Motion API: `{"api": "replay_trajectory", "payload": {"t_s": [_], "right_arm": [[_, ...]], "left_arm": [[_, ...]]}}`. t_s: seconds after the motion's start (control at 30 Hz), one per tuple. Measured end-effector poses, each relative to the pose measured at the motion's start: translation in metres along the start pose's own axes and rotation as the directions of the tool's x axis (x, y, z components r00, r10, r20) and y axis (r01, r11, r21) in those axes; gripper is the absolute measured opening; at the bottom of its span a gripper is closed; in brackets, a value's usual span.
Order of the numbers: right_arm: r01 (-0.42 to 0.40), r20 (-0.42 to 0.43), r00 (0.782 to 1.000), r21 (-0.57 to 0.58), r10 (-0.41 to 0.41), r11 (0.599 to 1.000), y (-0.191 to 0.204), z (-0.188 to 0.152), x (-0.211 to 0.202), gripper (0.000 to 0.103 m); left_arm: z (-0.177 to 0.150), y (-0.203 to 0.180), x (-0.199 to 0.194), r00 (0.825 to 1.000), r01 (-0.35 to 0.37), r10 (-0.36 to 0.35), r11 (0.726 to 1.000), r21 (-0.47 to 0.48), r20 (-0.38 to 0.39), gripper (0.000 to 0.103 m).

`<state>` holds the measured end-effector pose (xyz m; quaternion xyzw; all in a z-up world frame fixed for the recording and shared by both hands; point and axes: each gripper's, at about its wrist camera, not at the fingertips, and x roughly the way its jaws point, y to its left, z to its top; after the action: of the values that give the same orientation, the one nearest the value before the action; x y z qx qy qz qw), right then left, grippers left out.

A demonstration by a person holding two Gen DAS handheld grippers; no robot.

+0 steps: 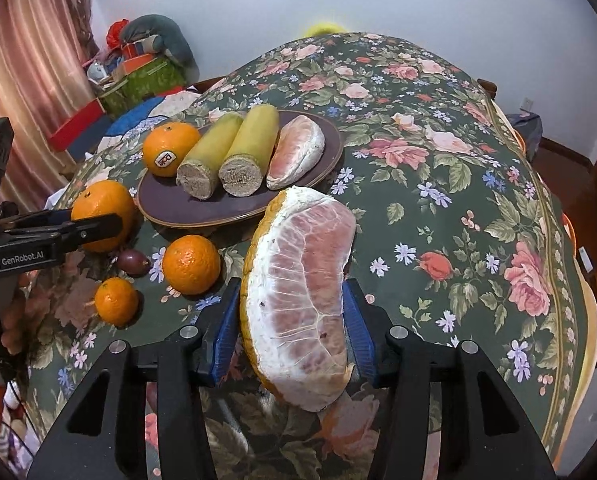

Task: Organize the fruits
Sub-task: 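Grasp and lift the pomelo half with the right tool while the left tool grasps a large orange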

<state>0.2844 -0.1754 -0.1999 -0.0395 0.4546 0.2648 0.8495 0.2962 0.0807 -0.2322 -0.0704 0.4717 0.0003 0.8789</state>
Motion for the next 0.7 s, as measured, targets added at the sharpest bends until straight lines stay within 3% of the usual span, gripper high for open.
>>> {"api": "replay_trajectory", "payload": {"t_s": [0.43,0.7], "right_arm": [[0.031,0.092,0.995,-0.010,-0.030,0.999,0.001,0.020,-0.030,0.046],[0.025,0.160,0.987,-0.021,-0.021,0.999,0.004,0.043,-0.041,0.046]], "left_arm": [[0.015,-0.016,-0.045,0.993,0.057,-0.059,0.998,0.020,0.105,0.067],[0.029,-0.032,-0.040,0.990,0.081,-0.085,0.996,0.042,0.113,0.067]]}}
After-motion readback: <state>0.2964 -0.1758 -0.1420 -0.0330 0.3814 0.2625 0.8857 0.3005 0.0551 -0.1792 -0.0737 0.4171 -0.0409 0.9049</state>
